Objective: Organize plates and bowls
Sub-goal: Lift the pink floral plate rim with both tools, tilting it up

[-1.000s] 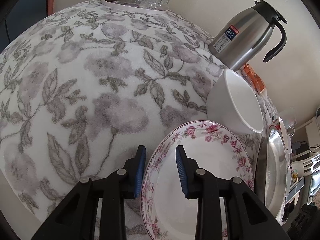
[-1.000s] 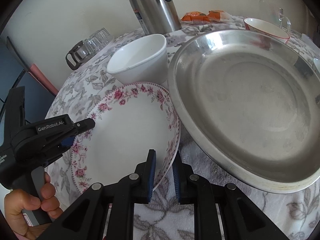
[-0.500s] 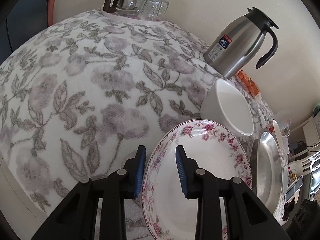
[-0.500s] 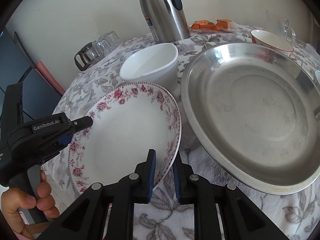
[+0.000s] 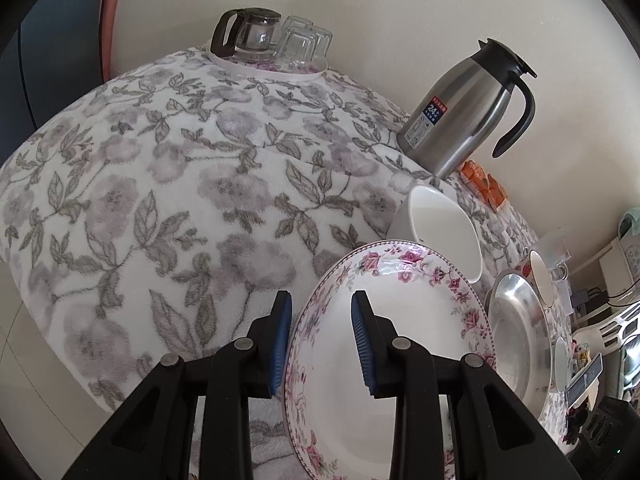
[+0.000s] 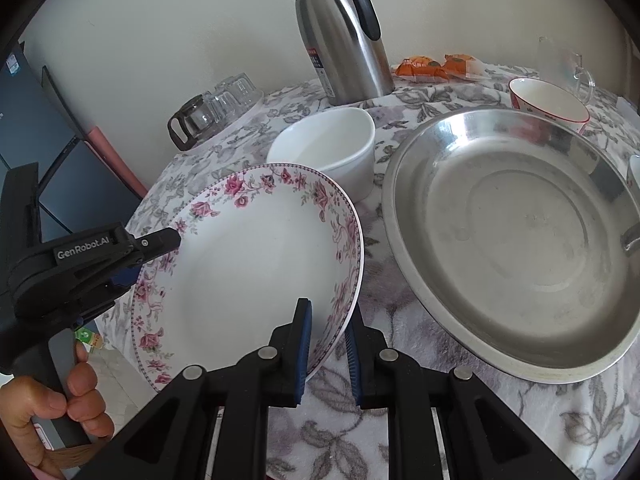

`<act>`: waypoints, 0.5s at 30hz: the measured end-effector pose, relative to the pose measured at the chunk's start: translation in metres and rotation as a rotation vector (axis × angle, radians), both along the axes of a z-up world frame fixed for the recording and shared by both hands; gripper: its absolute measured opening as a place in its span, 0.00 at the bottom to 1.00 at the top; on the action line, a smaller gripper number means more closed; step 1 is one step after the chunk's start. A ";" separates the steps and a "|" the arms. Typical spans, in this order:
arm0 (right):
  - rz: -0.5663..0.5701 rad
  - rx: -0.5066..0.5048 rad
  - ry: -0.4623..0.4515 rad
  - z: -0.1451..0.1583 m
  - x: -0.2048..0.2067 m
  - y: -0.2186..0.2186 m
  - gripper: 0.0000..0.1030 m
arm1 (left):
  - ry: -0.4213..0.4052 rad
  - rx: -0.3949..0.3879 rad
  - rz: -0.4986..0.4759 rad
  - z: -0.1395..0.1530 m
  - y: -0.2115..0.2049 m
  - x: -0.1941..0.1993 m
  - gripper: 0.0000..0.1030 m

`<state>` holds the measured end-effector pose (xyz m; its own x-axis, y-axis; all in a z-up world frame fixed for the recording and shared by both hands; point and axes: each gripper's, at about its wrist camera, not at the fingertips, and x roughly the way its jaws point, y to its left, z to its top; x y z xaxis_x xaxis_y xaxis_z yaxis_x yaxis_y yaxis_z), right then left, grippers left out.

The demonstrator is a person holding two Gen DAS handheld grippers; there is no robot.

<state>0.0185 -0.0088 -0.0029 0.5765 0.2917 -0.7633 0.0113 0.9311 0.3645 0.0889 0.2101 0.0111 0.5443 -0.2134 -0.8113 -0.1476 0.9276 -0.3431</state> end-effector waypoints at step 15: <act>-0.054 0.045 -0.053 0.024 -0.007 -0.032 0.17 | -0.049 0.059 -0.049 0.030 -0.033 -0.002 0.31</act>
<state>0.0116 -0.0409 0.0209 0.6317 0.2930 -0.7177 0.0402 0.9122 0.4077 0.0870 0.1772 0.0416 0.5734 -0.1934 -0.7961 -0.0861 0.9521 -0.2933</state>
